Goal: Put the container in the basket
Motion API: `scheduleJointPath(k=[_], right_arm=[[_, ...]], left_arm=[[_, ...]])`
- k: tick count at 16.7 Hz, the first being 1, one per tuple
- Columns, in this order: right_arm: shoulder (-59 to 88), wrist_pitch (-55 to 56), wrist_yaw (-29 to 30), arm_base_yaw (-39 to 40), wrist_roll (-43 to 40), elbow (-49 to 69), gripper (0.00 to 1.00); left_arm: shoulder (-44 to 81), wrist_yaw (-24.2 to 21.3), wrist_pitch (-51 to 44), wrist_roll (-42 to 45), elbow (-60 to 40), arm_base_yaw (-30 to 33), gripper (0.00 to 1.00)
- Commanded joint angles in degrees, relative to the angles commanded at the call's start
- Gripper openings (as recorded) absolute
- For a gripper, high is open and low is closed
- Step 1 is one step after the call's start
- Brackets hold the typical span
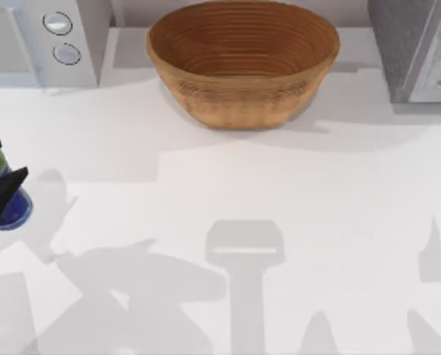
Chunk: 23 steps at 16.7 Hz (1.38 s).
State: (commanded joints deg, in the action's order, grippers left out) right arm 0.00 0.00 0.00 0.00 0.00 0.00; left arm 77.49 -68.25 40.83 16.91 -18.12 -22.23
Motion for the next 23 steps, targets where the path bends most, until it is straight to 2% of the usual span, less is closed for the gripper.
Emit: scheduleJointPath(k=[3, 6, 13, 17, 20, 23], right_arm=[[0.0, 0.0, 0.0, 0.0, 0.0, 0.0, 1.0], [0.0, 0.0, 0.0, 0.0, 0.0, 0.0, 1.0], [0.0, 0.0, 0.0, 0.0, 0.0, 0.0, 1.0], [0.0, 0.0, 0.0, 0.0, 0.0, 0.0, 1.0], [0.0, 0.0, 0.0, 0.0, 0.0, 0.0, 1.0], [0.0, 0.0, 0.0, 0.0, 0.0, 0.0, 1.0]], left_arm=[[3.8, 3.2, -2.3, -0.7, -5.6, 3.9, 0.0], [10.1, 9.1, -6.6, -2.3, -16.7, 10.8, 0.0], [25.7, 29.7, -20.7, -7.5, -52.8, 31.2, 0.0], [31.1, 40.3, -27.7, -10.0, -67.4, 40.8, 0.0], [32.9, 44.6, -30.5, -10.9, -72.1, 44.6, 0.0], [33.0, 44.9, -30.7, -11.0, -72.4, 44.9, 0.0]])
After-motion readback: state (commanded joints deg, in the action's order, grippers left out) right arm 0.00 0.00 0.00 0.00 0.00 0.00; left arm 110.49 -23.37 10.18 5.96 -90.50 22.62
